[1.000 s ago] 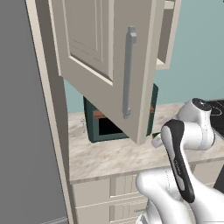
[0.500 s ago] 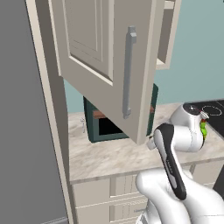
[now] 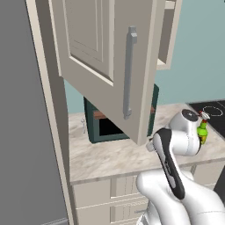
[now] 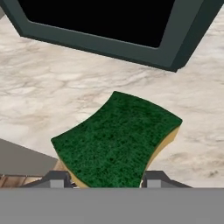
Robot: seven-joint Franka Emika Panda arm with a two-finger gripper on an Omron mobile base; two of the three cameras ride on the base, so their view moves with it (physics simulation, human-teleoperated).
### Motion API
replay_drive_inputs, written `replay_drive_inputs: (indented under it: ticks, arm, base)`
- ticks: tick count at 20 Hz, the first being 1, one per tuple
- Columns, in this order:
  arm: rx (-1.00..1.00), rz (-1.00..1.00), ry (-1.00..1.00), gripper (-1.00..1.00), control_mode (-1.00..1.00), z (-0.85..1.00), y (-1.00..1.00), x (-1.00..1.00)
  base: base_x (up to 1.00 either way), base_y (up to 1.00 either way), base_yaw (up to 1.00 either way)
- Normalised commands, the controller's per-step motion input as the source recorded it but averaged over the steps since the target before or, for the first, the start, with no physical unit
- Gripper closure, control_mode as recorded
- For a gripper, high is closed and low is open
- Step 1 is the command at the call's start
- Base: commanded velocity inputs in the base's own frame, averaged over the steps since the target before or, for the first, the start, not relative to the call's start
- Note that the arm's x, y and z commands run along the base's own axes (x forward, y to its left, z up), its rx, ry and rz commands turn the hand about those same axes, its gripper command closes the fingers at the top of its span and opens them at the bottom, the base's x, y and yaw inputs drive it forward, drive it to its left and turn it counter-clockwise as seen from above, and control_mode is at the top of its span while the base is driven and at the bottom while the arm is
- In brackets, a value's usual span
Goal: Pick the sponge and spray from the cabinet and place them on the counter.
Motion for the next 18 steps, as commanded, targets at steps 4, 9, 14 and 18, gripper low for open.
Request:
replay_drive_inputs:
  ticks: [4, 9, 14, 18]
  arm:
    - [-0.03, -0.07, -0.17, 1.0, -1.0, -0.71, 0.12, 0.03]
    - [-0.05, -0.08, -0.14, 1.0, -1.0, -0.65, 0.17, 0.08]
    - [-0.05, -0.08, -0.13, 1.0, -1.0, -0.69, 0.13, 0.07]
    - [-0.04, -0.08, -0.13, 1.0, -1.0, -0.8, 0.1, 0.0]
  base:
    - [0.0, 0.0, 0.0]
    - [0.0, 0.0, 0.0]
    - [0.0, 0.0, 0.0]
    - [0.0, 0.0, 0.0]
